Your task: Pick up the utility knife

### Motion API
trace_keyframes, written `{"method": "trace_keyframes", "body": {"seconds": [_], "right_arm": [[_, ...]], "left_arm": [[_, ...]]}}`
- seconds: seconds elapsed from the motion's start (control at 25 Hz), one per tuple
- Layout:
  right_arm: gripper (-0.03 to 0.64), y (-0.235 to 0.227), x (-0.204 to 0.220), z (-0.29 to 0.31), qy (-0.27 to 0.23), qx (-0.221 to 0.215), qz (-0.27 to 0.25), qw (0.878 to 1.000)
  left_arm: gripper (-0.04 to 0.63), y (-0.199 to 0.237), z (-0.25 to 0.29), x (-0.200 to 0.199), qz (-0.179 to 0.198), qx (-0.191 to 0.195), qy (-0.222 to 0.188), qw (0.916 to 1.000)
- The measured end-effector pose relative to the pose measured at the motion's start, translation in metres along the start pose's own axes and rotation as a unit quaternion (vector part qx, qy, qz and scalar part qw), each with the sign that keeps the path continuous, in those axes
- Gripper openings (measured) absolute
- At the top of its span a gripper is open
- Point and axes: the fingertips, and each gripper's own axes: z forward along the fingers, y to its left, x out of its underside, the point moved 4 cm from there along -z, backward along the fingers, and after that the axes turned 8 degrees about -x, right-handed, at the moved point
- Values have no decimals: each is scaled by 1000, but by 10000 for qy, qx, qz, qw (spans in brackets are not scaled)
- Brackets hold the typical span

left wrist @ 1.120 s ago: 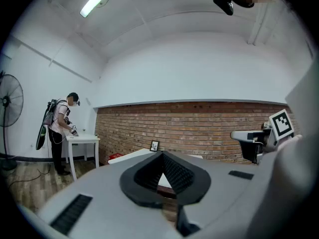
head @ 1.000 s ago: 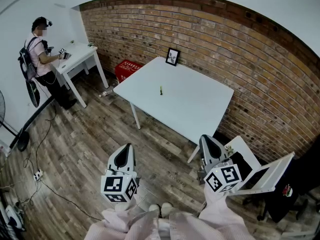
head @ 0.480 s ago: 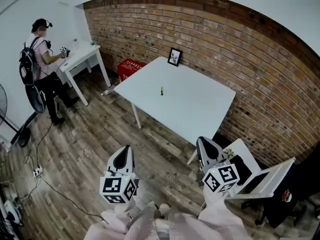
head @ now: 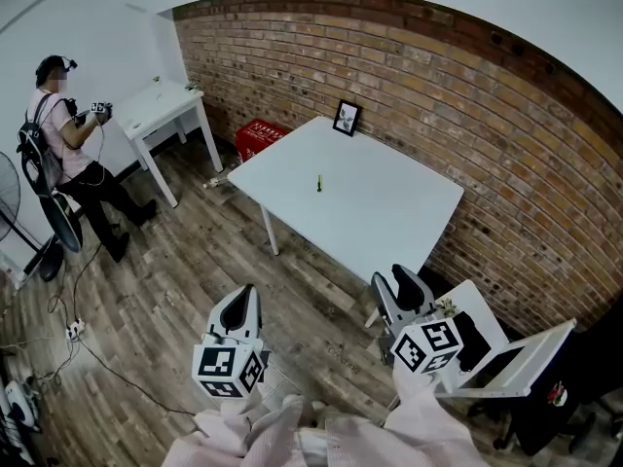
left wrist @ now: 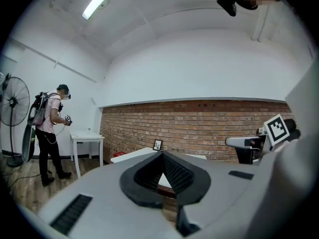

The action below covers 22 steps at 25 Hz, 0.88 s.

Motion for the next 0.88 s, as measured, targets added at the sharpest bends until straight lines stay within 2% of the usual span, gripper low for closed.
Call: {"method": "trace_keyframes", "body": {"seconds": [0.2,0.48,0.88], "right_arm": [[190,-6,2,4,37,15,26,10000],[198,-13,7,16,184,59,15,9998],[198,-35,22,64,271,137,293,9991]], "left_arm": [[-6,-5,4,2,33,50,41,10000],[-6,-1,14,5,27,80,126,9999],[-6,32,61,10,-97,-10,170,9998]]}}
